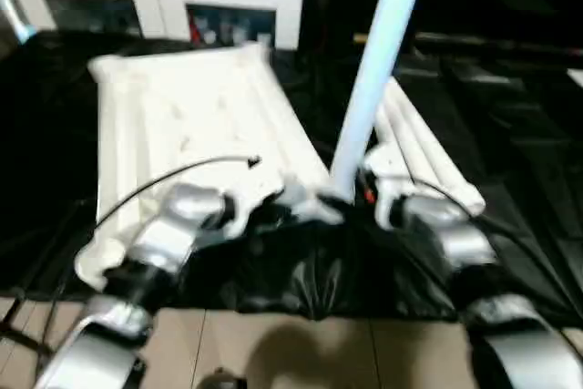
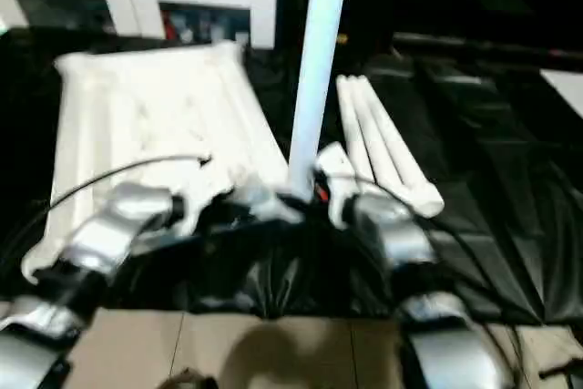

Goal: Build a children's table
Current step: Rotate leg to tighten

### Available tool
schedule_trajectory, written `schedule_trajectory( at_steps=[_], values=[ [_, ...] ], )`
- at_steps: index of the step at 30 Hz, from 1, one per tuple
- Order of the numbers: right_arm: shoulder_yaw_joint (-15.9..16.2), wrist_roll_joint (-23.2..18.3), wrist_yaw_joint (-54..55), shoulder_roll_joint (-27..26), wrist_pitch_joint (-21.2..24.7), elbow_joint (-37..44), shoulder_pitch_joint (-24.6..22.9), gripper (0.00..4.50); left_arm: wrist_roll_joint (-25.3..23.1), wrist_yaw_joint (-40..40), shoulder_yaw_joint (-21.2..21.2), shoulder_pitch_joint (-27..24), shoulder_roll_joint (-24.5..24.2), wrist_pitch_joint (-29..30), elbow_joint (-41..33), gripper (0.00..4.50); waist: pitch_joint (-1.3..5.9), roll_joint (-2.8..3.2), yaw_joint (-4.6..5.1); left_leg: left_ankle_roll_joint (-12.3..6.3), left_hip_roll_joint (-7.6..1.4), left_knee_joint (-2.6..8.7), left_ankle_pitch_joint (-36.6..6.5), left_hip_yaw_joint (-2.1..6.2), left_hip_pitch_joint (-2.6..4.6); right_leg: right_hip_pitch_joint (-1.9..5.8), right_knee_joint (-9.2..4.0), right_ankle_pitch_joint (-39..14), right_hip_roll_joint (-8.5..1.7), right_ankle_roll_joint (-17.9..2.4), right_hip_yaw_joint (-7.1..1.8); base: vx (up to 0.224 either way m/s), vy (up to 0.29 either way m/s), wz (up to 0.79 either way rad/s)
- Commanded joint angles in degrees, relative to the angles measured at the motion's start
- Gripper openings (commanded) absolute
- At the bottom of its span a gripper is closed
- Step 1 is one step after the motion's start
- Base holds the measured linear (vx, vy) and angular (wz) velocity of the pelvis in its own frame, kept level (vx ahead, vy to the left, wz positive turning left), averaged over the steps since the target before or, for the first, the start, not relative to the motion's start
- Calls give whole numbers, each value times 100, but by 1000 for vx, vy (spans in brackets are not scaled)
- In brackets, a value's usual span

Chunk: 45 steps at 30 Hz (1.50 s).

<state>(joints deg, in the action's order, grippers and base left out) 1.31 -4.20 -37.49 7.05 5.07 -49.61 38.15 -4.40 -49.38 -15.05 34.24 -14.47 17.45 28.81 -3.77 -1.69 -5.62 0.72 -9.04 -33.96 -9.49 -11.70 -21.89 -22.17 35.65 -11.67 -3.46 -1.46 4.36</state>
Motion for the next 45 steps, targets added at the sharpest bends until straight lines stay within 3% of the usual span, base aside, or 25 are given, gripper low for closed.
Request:
schedule_trajectory(
  at_steps=[1, 4, 5, 6, 9, 13, 15, 20, 21, 22, 29, 30, 33, 35, 38, 44, 45],
  values=[
    [190, 12, 695, -614, 98, -566, 177, 277, 10, 871, 120, 415, 541, 216, -41, 0, 373, 23, 29, 262, -539, 460, -1702, 309, 184, 142, -533, -1767, -709, -1159, -396, 0, 0, 0],
    [193, 66, 999, -742, -22, -747, 310, 277, -35, 1106, 130, 446, 684, 287, -47, 0, 395, -4, 23, 126, -515, 430, -1453, 280, 153, 180, -525, -1406, -710, -1175, -396, 0, 0, 0],
    [187, 106, 1062, -782, -74, -807, 349, 312, -56, 1149, 117, 440, 730, 292, -72, 0, 395, -4, 23, 126, -515, 430, -1453, 280, 153, 180, -525, -1406, -710, -1175, -396, 0, 0, 0],
    [134, 43, 932, -814, -60, -818, 362, 333, -61, 1083, 76, 407, 748, 253, -124, 0, 410, -2, 18, 12, -501, 412, -1225, 268, 125, 205, -488, -1111, -699, -1213, -390, 0, 0, 0],
    [54, 27, 806, -850, -111, -878, 407, 362, -67, 971, 28, 341, 775, 224, -213, 0, 409, 4, 16, -142, -510, 406, -1055, 259, 118, 215, -470, -853, -693, -1260, -384, 0, 0, 0],
    [89, 107, 645, -784, -256, -876, 415, 388, -29, 717, -65, 277, 695, 67, -297, 0, 398, 41, 22, -76, -531, 429, -1228, 271, 138, 205, -489, -1033, -685, -1252, -377, 0, 0, 0],
    [256, 158, -26, -578, -434, -694, 321, 388, 74, 243, -176, 174, 512, -93, -454, 0, 406, 51, 16, -61, -532, 428, -1327, 279, 132, 221, -489, -1053, -698, -1243, -375, 0, 0, 0],
    [423, 165, -574, -386, -567, -539, 222, 388, 130, -90, -267, 84, 345, -221, -558, 0, 415, 44, 25, -222, -532, 411, -1045, 258, 129, 232, -439, -528, -682, -1394, -375, 0, 0, 0],
    [549, 123, -1179, -117, -710, -390, 107, 388, 206, -447, -340, -32, 143, -361, -645, 0, 414, 45, 26, -218, -534, 411, -1064, 257, 134, 231, -440, -548, -682, -1412, -373, 0, 0, 0],
    [573, 113, -1374, -30, -753, -342, 69, 388, 227, -559, -351, -68, 88, -400, -670, 0, 417, 41, 0, -239, -533, 398, -1102, 262, 121, 257, -445, -609, -698, -1415, -362, 0, 0, 0],
    [744, -64, -2880, 570, -757, 280, -272, 388, 379, -1309, -396, -256, -268, -467, -818, 0, 380, 58, -113, -200, -568, 421, -1350, 242, 152, 217, -474, -1031, -670, -1375, -365, 0, 0, 0],
    [761, -95, -3027, 626, -734, 354, -308, 365, 383, -1381, -397, -267, -310, -481, -815, 0, 382, 60, -127, -157, -568, 431, -1404, 253, 153, 214, -480, -1155, -672, -1335, -366, 0, 0, 0],
    [859, -116, -3362, 773, -698, 525, -403, 356, 379, -1530, -397, -270, -405, -574, -756, 0, 387, 53, -125, -123, -566, 432, -1415, 258, 160, 208, -487, -1223, -683, -1332, -368, 0, 0, 0],
    [945, -138, -3629, 878, -674, 671, -488, 319, 391, -1675, -415, -275, -489, -629, -740, 0, 385, 50, -157, -151, -560, 423, -1384, 249, 158, 207, -493, -1207, -675, -1302, -371, 0, 0, 0],
    [1023, -150, -3893, 947, -593, 930, -614, 311, 423, -1927, -419, -303, -630, -643, -784, 0, 400, 53, -187, -194, -565, 423, -1279, 252, 151, 205, -467, -1062, -669, -1315, -362, 0, 0, 0],
    [1027, -183, -3876, 872, -457, 1061, -708, 279, 427, -1918, -377, -301, -650, -653, -751, 0, 392, 49, -222, -112, -567, 430, -1379, 256, 171, 191, -488, -1258, -683, -1305, -368, 0, 0, 0],
    [965, -109, -3467, 737, -428, 936, -679, 277, 403, -1647, -303, -263, -527, -612, -681, 0, 392, 50, -221, -98, -569, 431, -1369, 259, 166, 191, -487, -1259, -691, -1302, -370, 0, 0, 0]
  ],
)
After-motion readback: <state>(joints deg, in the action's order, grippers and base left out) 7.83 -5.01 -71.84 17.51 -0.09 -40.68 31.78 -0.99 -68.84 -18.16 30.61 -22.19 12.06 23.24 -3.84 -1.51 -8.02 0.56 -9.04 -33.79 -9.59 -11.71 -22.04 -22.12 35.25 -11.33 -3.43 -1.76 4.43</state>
